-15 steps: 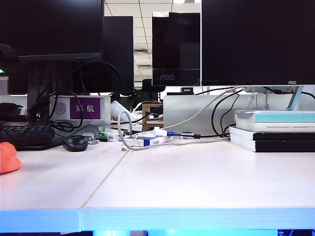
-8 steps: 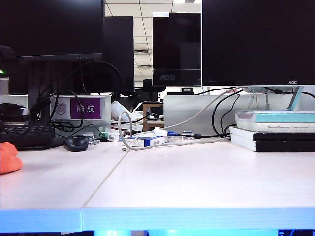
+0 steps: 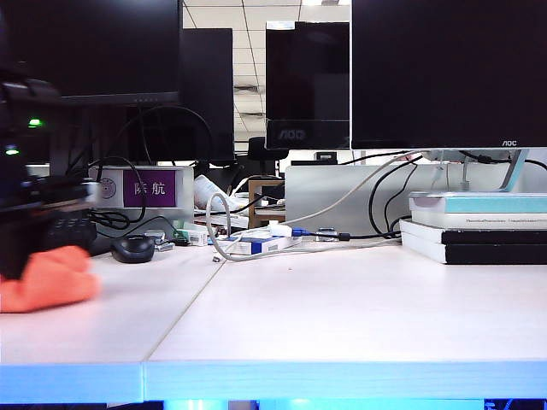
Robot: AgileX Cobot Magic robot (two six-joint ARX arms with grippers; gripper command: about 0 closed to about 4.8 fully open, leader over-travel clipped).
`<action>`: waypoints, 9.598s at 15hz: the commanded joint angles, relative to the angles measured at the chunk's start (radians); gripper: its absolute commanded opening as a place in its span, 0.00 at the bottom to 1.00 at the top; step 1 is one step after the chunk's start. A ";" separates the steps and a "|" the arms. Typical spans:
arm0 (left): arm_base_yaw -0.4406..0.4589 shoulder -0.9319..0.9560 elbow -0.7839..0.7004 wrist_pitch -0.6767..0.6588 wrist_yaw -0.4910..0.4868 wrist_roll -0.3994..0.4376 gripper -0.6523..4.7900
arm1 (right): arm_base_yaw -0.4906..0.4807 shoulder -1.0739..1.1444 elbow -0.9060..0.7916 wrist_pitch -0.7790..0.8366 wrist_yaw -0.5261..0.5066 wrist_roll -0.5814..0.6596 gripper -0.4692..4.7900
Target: Wipe the table from left to right using the rag.
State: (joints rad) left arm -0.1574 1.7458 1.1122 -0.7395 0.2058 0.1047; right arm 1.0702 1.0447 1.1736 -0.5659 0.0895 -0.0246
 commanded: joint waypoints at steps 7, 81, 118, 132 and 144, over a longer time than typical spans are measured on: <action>-0.243 0.028 -0.023 -0.029 0.042 -0.061 0.11 | -0.002 -0.054 0.004 -0.124 0.166 0.029 0.09; -0.891 0.718 0.877 0.290 0.217 -0.529 0.11 | -0.075 -0.409 0.004 -0.815 0.612 0.425 0.09; -0.946 0.946 1.235 0.332 0.186 -0.636 0.11 | -0.075 -0.409 0.004 -0.814 0.611 0.444 0.09; -0.887 0.898 1.520 0.059 0.270 -0.610 0.48 | -0.074 -0.491 0.004 -0.814 0.787 0.444 0.09; -0.849 0.838 1.531 0.038 0.306 -0.613 0.88 | -0.046 -0.806 -0.179 -0.803 0.735 0.317 0.50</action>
State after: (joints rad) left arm -1.0080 2.6015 2.6328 -0.7090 0.5053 -0.5129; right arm 1.0206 0.2363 0.9989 -1.3888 0.8242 0.2905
